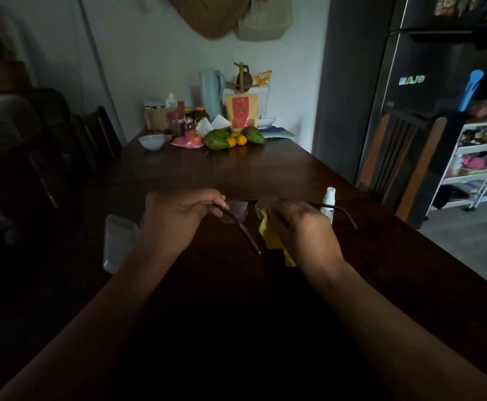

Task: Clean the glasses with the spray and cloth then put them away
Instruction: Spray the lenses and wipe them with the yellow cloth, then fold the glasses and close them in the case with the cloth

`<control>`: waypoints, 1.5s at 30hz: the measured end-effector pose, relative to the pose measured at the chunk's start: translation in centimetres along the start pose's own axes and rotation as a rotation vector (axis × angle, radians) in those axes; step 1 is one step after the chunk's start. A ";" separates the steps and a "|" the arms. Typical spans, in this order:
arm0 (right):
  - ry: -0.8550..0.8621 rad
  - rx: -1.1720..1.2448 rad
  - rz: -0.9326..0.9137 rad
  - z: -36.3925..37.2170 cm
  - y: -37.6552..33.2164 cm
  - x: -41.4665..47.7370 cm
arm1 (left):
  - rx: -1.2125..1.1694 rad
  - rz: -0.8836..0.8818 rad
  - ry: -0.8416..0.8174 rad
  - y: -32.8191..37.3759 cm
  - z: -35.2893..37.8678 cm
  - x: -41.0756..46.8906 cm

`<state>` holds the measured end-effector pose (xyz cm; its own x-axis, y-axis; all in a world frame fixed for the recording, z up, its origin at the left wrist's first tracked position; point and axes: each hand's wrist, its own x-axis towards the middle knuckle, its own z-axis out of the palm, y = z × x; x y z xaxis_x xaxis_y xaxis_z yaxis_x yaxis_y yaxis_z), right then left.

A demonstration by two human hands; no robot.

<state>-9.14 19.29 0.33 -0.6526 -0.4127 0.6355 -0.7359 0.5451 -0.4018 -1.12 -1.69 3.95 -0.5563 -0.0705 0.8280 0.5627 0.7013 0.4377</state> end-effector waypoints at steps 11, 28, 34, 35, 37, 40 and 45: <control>-0.072 -0.035 -0.051 0.2 -0.5 -0.2 | 0.045 0.002 0.029 -0.8 -0.2 -0.3; -0.421 -0.032 0.111 -1.0 1.9 -0.5 | 0.303 -0.077 0.034 -1.8 -4.6 -0.4; -0.484 0.012 0.124 -1.6 1.4 -0.7 | 0.260 -0.033 -0.095 -1.3 -6.3 -2.7; -0.482 -0.005 0.098 -1.6 1.4 -0.7 | 0.291 -0.030 -0.113 -1.2 -6.6 -2.9; -0.455 0.000 0.076 -1.6 1.6 -0.7 | 0.318 0.003 -0.142 -0.9 -7.2 -3.3; -0.429 0.090 0.160 -1.3 2.2 -0.6 | 0.229 0.006 -0.228 -0.2 -7.7 -4.1; -0.331 0.270 0.263 -1.1 2.0 0.7 | 0.286 -0.039 -0.238 -0.2 -8.7 -6.4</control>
<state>-10.85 20.87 0.69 -0.8126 -0.5196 0.2642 -0.5306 0.4717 -0.7043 7.65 -7.51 1.66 -0.7197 0.0422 0.6930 0.3631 0.8737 0.3239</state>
